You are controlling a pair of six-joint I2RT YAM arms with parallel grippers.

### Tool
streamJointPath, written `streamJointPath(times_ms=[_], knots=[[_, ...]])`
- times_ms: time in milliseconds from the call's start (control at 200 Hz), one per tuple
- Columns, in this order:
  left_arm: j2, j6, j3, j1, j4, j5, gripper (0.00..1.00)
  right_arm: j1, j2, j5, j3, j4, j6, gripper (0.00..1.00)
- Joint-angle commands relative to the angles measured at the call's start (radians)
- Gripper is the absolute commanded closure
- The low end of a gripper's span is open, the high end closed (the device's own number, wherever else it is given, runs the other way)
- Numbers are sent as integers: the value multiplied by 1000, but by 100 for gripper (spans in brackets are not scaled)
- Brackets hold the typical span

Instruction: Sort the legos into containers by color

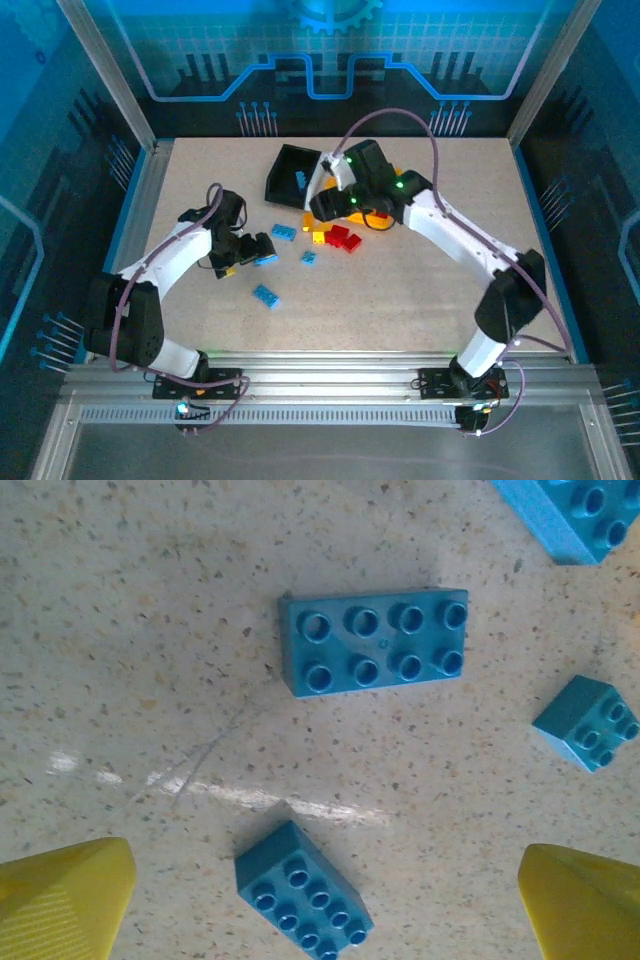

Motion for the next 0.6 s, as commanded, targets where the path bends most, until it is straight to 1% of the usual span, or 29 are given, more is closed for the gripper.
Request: streamJointPath(times_ms=[0, 195, 290, 375, 465, 595], knots=[[70, 28, 20, -4, 0, -45, 1, -13, -93, 33, -120, 105, -19, 26], [214, -8, 130, -20, 15, -32, 1, -12, -218, 52, -256, 185, -22, 0], [278, -5, 194, -37, 1, -47, 1, -12, -271, 88, -316, 216, -26, 0], [312, -18, 234, -48, 0, -54, 1, -16, -307, 94, -356, 237, -56, 0], [355, -24, 273, -59, -18, -72, 1, -29, -311, 94, -358, 206, -78, 0], [398, -37, 296, -77, -48, -104, 1, -58, -312, 83, -365, 187, -70, 0]])
